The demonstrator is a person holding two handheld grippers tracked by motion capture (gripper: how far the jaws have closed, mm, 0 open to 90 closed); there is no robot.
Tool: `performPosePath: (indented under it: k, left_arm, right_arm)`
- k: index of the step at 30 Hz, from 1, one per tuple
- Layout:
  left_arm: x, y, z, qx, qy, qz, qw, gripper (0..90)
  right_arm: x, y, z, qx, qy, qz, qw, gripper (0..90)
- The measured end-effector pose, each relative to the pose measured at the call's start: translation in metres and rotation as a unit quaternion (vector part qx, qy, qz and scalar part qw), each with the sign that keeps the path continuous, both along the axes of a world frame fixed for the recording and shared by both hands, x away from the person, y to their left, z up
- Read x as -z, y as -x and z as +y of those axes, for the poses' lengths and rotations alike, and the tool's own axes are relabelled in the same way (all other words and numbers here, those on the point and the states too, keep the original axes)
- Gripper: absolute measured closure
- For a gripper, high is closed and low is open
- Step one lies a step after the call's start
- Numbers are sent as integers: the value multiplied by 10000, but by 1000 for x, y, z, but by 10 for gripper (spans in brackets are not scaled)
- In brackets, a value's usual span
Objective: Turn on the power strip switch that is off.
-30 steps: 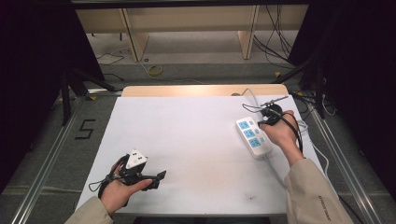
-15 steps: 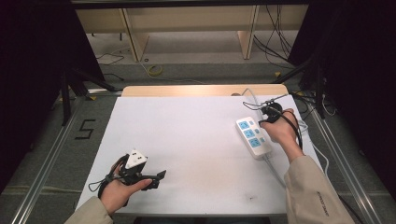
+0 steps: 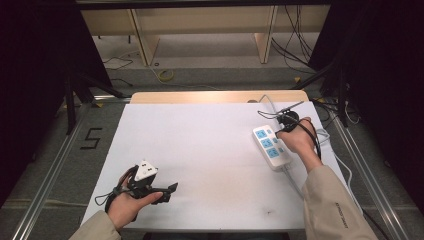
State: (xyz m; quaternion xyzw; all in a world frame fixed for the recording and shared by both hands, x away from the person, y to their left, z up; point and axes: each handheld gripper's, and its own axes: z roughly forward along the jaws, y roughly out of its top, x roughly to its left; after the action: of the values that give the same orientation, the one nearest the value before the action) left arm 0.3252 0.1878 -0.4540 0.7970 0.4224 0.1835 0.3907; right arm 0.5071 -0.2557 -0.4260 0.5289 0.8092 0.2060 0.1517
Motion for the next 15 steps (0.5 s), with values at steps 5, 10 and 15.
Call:
performPosePath:
  k: [5, 10, 15]
  left_arm:
    - [0, 0, 0, 0, 3, -2, 10000, 131]
    - [1, 0, 0, -8, 13, -3, 10000, 130]
    - [1, 0, -1, -4, 11, -5, 10000, 131]
  right_arm:
    - [3, -2, 1, -5, 17, 96, 10000, 900]
    - [4, -4, 0, 26, 9, 159, 9999, 900]
    - [4, -6, 1, 34, 13, 200, 9998, 900]
